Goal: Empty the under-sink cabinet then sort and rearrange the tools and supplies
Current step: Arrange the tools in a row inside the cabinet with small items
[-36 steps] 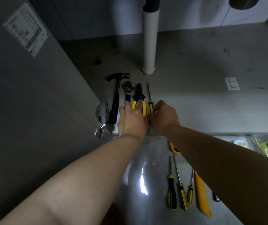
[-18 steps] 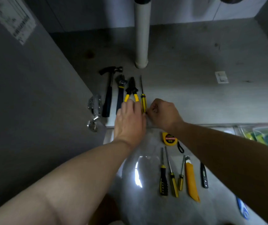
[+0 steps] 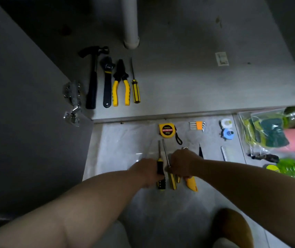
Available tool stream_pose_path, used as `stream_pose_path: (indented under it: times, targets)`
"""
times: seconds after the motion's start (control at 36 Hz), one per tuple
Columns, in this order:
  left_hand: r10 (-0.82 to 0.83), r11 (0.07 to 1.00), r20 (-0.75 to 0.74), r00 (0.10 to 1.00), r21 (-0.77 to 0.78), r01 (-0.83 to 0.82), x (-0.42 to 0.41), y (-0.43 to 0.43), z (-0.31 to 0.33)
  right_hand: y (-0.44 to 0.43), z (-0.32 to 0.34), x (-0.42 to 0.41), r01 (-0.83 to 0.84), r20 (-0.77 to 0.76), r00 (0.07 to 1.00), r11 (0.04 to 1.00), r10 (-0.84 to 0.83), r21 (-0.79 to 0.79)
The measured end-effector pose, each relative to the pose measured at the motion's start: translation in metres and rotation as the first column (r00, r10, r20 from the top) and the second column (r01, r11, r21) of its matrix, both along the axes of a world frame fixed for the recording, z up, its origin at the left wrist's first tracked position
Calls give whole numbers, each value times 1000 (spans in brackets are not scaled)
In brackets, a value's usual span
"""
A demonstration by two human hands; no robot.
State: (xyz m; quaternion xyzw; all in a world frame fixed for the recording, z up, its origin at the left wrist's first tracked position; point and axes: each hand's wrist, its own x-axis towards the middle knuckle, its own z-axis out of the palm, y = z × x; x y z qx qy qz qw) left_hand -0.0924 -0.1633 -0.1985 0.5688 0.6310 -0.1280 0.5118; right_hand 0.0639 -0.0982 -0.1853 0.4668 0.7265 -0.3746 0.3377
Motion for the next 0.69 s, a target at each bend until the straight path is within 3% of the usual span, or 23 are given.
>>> stream_pose_path:
  times: [0.08,0.19,0.33,0.44,0.56,0.69]
  targets:
    - [128,992,17,992,-20,-127,7,-6,-1,-12,-15,-2,139,-27,990,990,-139,1]
    - [184,982,-9,983,-34,-184,13,-3,-3,-13,-28,-8,216,62,975,976,-214,-19]
    - [215,966,-12,976,-147,-215,8,4,-1,3,-18,-12,364,163,928,909,-335,-205]
    - [249,931,47,967,-285,-226,-7,7,6,23,9,-7,390,249,914,864,-321,-319]
    - [187,948,176,966,-292,-130,-17,14,29,45,50,8,340,163,940,861,-299,-379]
    - [238,951,335,912,-272,-148,-15,33,72,73,100,23,282,-37,940,835,-338,-473]
